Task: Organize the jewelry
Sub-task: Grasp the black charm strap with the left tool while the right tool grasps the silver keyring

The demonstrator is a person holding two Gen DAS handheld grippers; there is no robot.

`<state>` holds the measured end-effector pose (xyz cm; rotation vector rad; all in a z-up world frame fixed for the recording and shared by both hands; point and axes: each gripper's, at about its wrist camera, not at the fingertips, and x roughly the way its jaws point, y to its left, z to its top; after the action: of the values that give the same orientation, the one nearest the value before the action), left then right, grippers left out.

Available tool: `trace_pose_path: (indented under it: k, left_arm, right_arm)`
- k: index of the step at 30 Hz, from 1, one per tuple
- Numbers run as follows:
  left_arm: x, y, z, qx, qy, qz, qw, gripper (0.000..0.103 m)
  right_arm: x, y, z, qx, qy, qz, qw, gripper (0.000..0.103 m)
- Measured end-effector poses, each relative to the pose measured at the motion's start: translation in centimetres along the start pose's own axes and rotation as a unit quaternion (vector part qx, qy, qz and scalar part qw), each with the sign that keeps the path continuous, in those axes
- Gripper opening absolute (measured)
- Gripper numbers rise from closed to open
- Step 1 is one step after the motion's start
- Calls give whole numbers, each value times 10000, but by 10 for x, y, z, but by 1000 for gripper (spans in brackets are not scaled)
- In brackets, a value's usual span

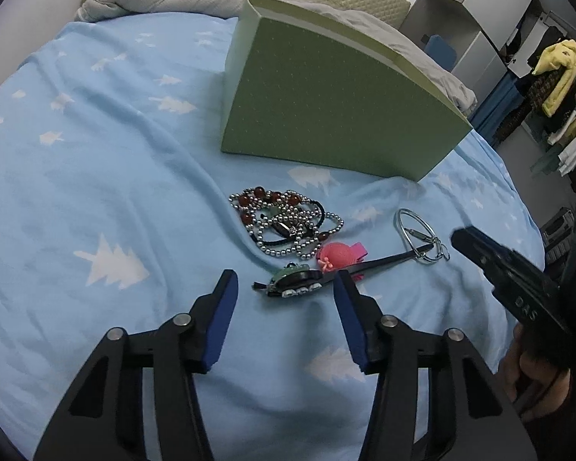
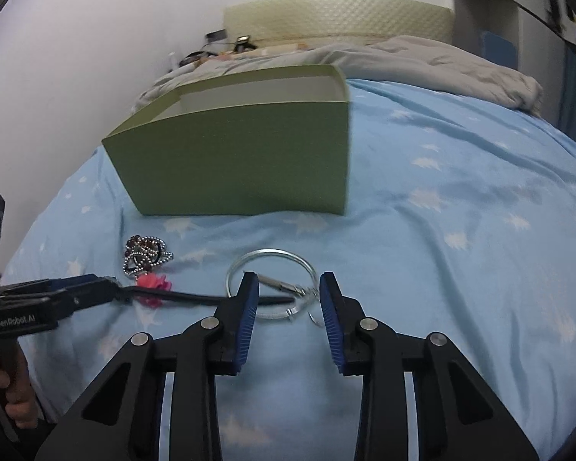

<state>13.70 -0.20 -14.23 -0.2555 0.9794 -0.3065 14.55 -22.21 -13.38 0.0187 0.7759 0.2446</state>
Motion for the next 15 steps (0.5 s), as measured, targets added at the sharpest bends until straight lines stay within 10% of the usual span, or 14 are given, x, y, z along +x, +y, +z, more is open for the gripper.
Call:
trace_pose_path:
  k: [15]
  left_arm:
    - [5,10,3,-79,126,-349,9993,30]
  right_arm:
    - [52,-5,12,-429,1120,677,9905,22]
